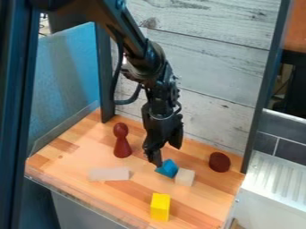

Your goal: Put the blue object on top of the yellow object

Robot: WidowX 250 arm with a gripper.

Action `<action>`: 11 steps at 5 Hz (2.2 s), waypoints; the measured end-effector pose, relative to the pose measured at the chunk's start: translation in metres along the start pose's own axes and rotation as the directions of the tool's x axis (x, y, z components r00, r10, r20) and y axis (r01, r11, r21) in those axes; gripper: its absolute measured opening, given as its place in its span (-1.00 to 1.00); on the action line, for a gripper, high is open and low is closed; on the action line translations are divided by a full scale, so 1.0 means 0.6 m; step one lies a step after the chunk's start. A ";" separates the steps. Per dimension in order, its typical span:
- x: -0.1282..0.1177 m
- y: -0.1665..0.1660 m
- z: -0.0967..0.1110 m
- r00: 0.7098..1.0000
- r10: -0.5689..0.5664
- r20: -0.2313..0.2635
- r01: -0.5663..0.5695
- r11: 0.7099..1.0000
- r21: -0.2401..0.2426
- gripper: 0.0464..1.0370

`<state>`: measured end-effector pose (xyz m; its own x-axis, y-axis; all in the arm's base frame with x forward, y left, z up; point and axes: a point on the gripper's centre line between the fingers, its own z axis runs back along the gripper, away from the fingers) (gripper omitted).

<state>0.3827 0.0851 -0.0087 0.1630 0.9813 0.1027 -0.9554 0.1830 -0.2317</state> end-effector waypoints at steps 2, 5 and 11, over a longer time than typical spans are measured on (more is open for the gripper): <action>0.003 0.001 -0.028 0.998 0.067 0.000 -0.067 0.997 0.045 0.93; 0.010 0.002 -0.044 0.997 0.073 0.025 -0.075 0.995 0.064 0.81; -0.056 -0.023 0.035 0.998 0.014 -0.059 -0.018 0.998 -0.066 -0.08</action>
<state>0.3853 0.0481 0.0115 0.1640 0.9856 0.0420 -0.9400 0.1691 -0.2964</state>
